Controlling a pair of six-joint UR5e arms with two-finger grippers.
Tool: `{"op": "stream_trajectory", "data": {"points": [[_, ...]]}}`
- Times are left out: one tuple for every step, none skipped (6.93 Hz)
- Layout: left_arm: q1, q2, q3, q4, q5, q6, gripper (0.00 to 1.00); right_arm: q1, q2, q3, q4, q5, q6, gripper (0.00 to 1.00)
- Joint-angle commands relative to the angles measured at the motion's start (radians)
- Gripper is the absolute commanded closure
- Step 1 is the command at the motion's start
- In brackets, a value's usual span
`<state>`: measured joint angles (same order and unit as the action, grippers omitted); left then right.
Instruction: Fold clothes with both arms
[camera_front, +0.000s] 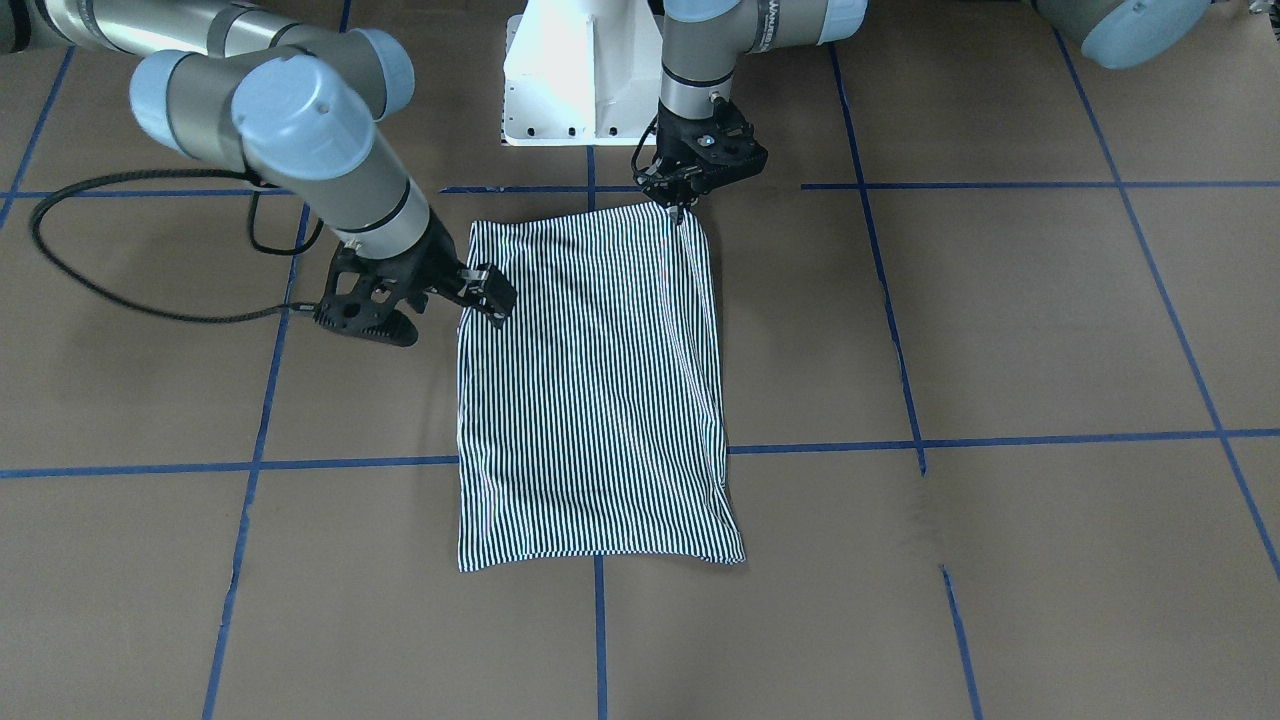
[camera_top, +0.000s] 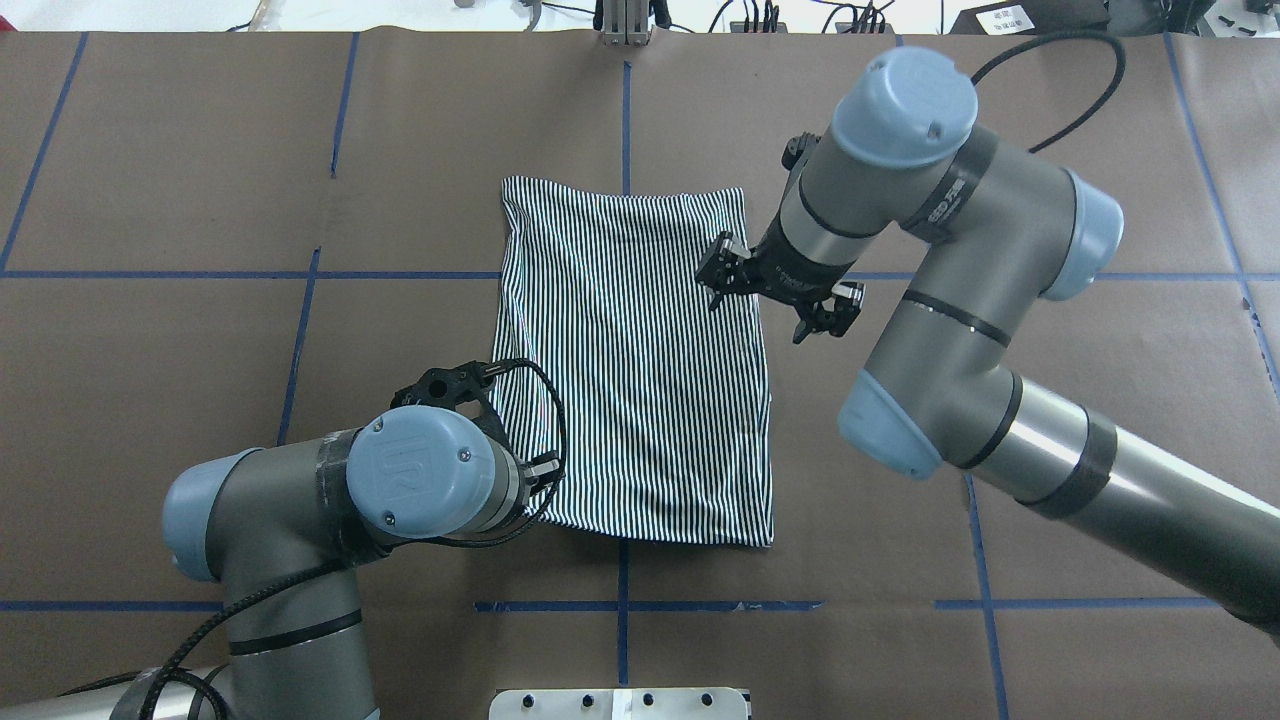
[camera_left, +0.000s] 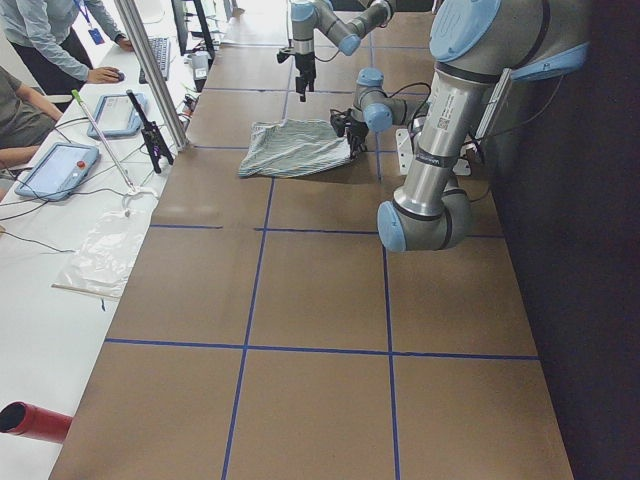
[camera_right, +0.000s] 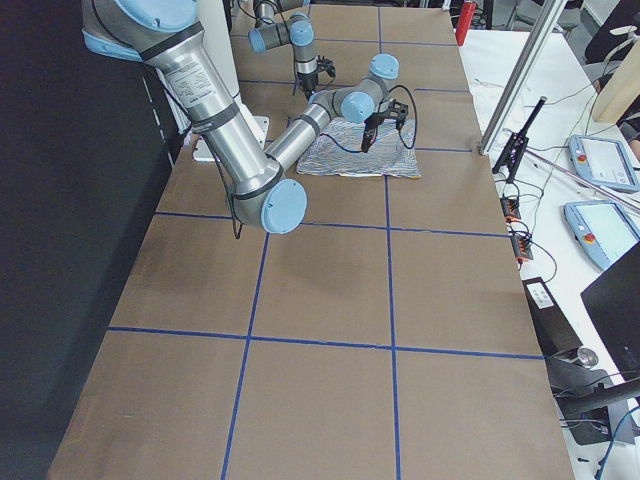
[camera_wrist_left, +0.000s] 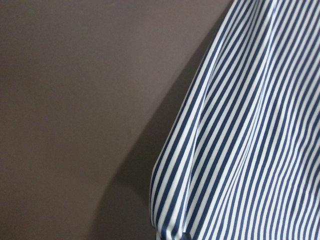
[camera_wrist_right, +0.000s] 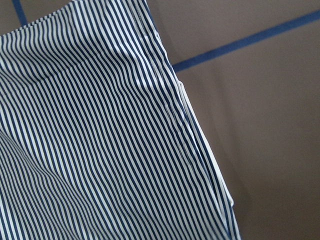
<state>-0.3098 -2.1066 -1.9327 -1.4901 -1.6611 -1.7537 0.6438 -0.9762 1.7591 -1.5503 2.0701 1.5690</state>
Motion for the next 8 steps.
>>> {"op": "stream_trajectory", "data": {"points": [[0.000, -0.001, 0.003, -0.004, 0.001, 0.007, 1.00, -0.223, -0.012, 0.040, -0.002, -0.236, 0.431, 0.00], [0.000, -0.001, 0.005, -0.004, 0.001, 0.007, 1.00, -0.283, -0.013, 0.040, -0.008, -0.307, 0.538, 0.00], [0.000, -0.001, 0.005, -0.006, 0.000, 0.007, 1.00, -0.336, -0.009, 0.028, -0.025, -0.358, 0.584, 0.00], [0.001, -0.003, 0.006, -0.006, 0.000, 0.007, 1.00, -0.339, 0.004, 0.016, -0.052, -0.363, 0.620, 0.00], [0.001, -0.004, 0.006, -0.006, 0.000, 0.007, 1.00, -0.339, -0.001, 0.001, -0.059, -0.363, 0.641, 0.00], [0.001, -0.003, 0.006, -0.006, 0.000, 0.007, 1.00, -0.348, -0.013, -0.001, -0.060, -0.363, 0.643, 0.00], [0.001, -0.003, 0.006, -0.006, 0.000, 0.007, 1.00, -0.349, -0.015, -0.007, -0.060, -0.361, 0.643, 0.00], [0.001, -0.003, 0.006, -0.006, 0.000, 0.007, 1.00, -0.351, -0.016, -0.022, -0.060, -0.361, 0.643, 0.00]]}}
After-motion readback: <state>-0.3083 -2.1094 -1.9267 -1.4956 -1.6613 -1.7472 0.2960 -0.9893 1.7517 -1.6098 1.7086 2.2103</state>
